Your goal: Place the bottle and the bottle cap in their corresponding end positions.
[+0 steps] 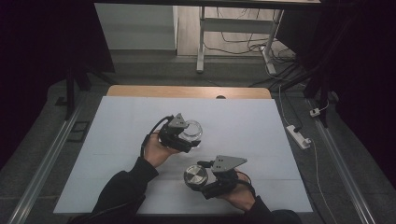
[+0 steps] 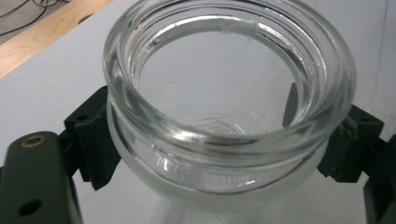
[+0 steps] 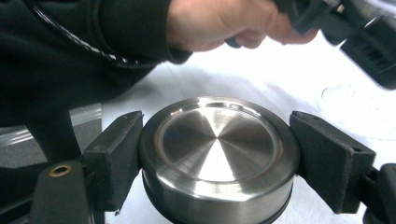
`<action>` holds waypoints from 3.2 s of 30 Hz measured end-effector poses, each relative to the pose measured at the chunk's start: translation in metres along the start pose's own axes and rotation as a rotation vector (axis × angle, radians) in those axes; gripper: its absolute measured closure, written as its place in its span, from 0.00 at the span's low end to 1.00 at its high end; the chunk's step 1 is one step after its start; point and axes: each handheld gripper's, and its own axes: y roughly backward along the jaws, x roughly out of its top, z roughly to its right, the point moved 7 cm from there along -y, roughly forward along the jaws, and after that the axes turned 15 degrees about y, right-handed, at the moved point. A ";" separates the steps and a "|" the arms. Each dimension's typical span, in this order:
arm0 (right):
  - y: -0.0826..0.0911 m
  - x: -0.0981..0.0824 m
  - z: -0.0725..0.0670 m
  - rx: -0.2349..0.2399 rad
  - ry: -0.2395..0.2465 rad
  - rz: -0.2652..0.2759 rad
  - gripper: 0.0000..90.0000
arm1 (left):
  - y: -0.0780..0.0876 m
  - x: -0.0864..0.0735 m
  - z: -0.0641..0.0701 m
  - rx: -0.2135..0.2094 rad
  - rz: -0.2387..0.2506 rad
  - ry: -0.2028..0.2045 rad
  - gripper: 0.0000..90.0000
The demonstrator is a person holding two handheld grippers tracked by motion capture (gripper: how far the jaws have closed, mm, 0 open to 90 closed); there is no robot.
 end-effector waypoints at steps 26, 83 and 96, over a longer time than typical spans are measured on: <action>-0.052 -0.037 -0.005 0.017 0.056 -0.177 0.22 | -0.022 -0.013 -0.011 0.037 -0.020 0.019 0.17; -0.004 -0.023 0.019 -0.066 -0.098 -0.168 0.06 | 0.017 -0.057 -0.007 -0.052 -0.099 0.137 0.00; 0.016 -0.030 0.025 -0.118 -0.094 -0.169 0.02 | 0.053 -0.078 0.000 -0.049 -0.074 0.169 0.00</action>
